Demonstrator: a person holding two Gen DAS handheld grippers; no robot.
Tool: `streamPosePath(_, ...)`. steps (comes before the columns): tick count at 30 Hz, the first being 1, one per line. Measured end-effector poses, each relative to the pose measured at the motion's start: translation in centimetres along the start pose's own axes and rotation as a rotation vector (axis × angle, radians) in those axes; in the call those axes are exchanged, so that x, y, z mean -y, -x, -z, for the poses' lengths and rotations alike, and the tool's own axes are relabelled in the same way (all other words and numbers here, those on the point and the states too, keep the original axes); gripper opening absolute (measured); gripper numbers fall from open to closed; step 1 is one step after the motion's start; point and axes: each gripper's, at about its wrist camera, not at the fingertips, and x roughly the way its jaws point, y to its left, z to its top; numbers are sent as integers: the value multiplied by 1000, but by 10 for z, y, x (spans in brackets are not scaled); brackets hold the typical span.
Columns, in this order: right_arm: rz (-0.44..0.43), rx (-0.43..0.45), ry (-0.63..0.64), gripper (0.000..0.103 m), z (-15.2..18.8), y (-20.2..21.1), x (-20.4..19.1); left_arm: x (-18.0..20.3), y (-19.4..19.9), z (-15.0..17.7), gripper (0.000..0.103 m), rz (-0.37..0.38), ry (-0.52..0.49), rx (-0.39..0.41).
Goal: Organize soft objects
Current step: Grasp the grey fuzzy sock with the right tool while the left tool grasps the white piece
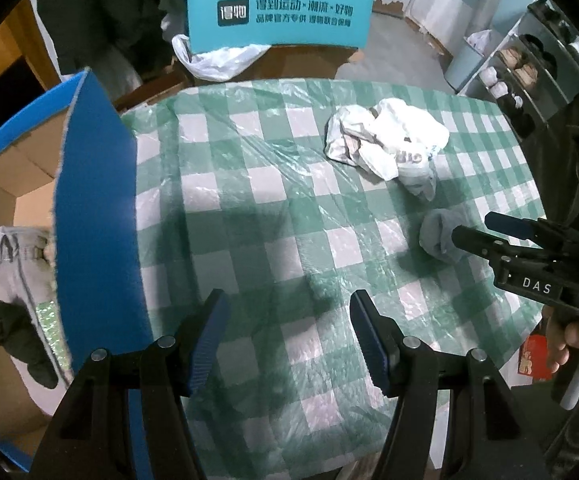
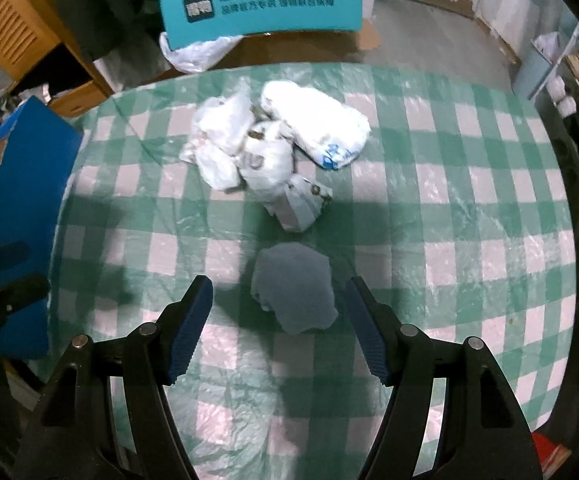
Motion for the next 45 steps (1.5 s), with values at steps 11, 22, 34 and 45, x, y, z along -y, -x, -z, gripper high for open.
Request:
streamPosePath(11,11,-49,1,68,-3,-28,6,6,-27,-4,64,22,4,-63)
streamPosePath(22,38,-69,70,46,1,-41,-1,20,-38,0,64,55,-7,-97)
streamPosePath(34,17,-67,72,30,16,-21,-5,42,-45,9,65,76,-32,-124)
streamPosePath(45,6,-52,53,30,37,2,0,57,-62,28,64,86,-20,-176)
